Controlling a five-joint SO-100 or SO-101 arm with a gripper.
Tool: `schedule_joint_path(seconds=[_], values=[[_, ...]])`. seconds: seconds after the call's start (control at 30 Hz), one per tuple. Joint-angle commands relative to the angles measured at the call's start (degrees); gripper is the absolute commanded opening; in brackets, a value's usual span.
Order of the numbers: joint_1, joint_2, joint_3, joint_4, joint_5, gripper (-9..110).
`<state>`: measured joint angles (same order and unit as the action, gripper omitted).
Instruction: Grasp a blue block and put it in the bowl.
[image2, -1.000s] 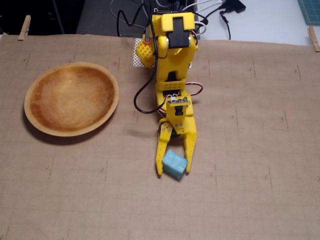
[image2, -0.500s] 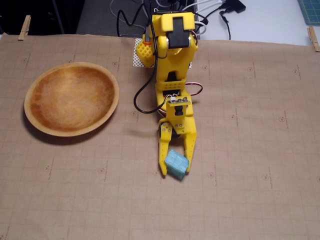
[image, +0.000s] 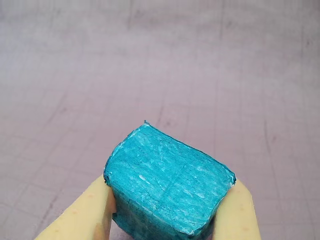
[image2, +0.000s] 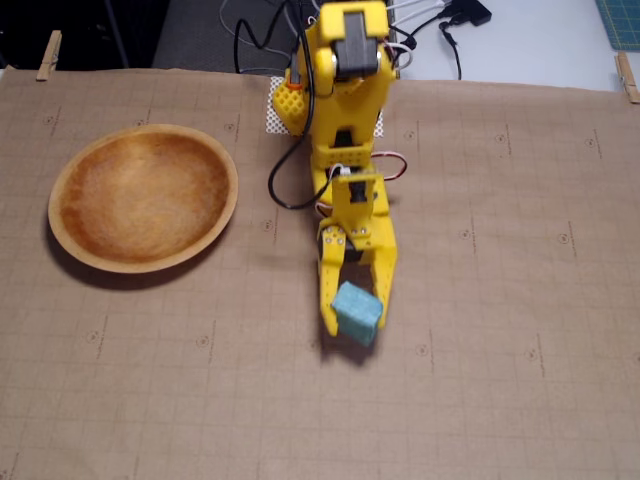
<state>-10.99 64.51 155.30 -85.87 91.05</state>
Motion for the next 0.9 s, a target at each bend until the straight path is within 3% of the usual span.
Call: schedule_joint_path(seconds=[0.0, 0.33, 0.87], values=[[0.18, 9.84, 2.46, -1.85, -0.7, 7], [0.44, 23.38, 10.9, -1.85, -0.88, 7], [13.62, 26.46, 15.73, -1.49, -0.88, 7]])
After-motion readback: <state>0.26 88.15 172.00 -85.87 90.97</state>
